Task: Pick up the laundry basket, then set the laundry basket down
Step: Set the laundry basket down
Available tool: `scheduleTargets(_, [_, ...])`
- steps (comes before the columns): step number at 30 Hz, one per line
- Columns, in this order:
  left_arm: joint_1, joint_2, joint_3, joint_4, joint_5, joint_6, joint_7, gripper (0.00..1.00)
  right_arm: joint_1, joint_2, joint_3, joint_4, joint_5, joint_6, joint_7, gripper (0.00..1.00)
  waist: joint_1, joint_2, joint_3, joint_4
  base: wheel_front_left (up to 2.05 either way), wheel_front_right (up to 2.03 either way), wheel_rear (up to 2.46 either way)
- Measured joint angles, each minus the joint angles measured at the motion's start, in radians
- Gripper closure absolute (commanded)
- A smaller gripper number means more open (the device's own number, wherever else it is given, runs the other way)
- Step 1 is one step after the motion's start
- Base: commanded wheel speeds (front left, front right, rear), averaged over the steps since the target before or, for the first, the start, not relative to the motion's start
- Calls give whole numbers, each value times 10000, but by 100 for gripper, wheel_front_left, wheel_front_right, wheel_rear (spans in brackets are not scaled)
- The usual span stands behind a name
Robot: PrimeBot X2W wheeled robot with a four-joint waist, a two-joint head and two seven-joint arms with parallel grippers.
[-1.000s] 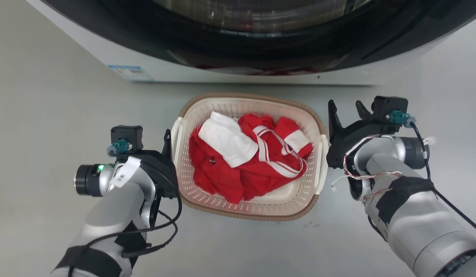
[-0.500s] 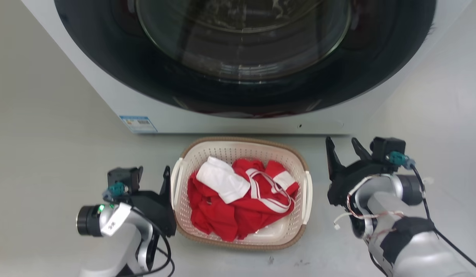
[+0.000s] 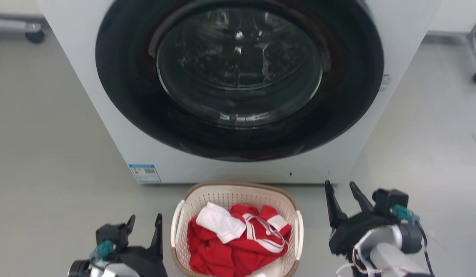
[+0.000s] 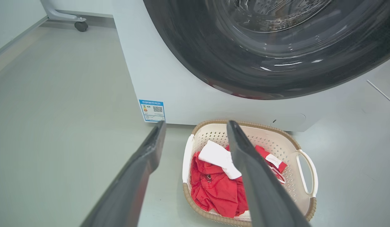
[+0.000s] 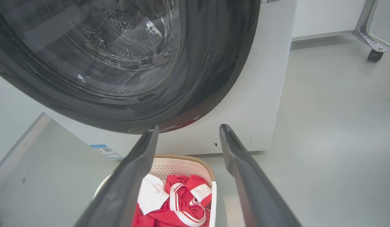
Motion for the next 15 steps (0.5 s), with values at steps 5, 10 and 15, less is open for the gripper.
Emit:
scheduleTargets(5, [1117, 119, 713, -865, 585, 0, 0, 0, 1256, -17, -667, -894, -614, -2, -2, 0, 0, 0, -748, -42, 0, 0, 0])
scheduleTargets(10, [2185, 125, 1469, -1843, 1252, 0, -2, 0, 2567, 4, -1427, -1918, -1337, -4, 0, 0, 0, 0, -1384, -86, 0, 0, 0])
scheduleTargets(15, [3149, 19, 2224, -2945, 1927, 2, -2, 0, 3621, 163, -2113, -3030, -2111, -29, 0, 0, 1, 0, -1769, -136, 0, 0, 0])
